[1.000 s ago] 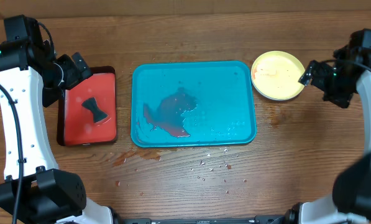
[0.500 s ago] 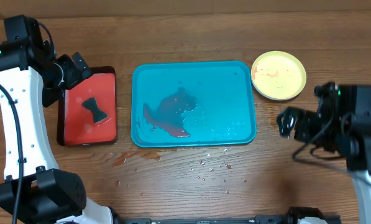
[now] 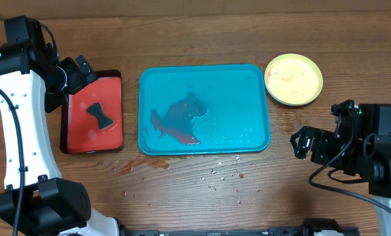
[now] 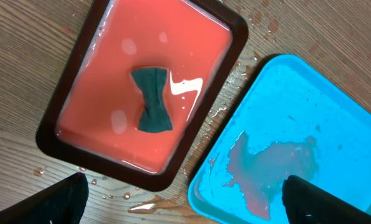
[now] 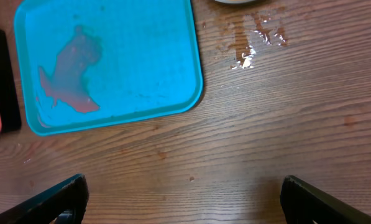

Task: Clean dirty plates on tray and stack at the side

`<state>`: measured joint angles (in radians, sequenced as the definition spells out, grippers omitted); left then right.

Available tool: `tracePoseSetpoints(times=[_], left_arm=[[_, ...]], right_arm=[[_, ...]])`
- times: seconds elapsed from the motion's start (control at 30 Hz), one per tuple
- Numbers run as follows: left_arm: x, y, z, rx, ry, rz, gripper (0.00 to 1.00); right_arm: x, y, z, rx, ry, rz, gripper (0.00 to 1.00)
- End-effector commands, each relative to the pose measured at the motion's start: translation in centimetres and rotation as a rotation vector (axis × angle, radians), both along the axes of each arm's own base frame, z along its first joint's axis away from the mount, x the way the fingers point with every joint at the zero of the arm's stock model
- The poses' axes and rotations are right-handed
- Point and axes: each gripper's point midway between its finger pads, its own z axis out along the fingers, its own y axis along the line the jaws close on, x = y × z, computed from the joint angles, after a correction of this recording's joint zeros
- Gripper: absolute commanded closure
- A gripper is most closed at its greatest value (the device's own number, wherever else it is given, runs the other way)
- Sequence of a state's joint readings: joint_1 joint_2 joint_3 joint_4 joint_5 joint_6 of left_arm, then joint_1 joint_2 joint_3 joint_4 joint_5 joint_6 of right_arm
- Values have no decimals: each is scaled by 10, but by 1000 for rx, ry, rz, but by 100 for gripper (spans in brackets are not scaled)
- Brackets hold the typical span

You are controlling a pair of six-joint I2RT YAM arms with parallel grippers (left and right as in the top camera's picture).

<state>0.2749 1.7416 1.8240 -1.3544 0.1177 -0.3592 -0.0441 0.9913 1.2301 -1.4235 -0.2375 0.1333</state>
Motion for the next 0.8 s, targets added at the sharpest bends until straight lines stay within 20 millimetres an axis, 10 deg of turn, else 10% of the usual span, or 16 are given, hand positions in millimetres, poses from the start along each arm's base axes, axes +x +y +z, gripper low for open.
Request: tracePoseSetpoints(times=[0.0, 0.77], left_arm=[[2, -3, 0, 0, -4, -23, 0], [2, -3, 0, 0, -4, -23, 0]], right_arm=[[1, 3, -5, 10, 24, 13, 0], [29, 29, -64, 54, -479, 123, 0]])
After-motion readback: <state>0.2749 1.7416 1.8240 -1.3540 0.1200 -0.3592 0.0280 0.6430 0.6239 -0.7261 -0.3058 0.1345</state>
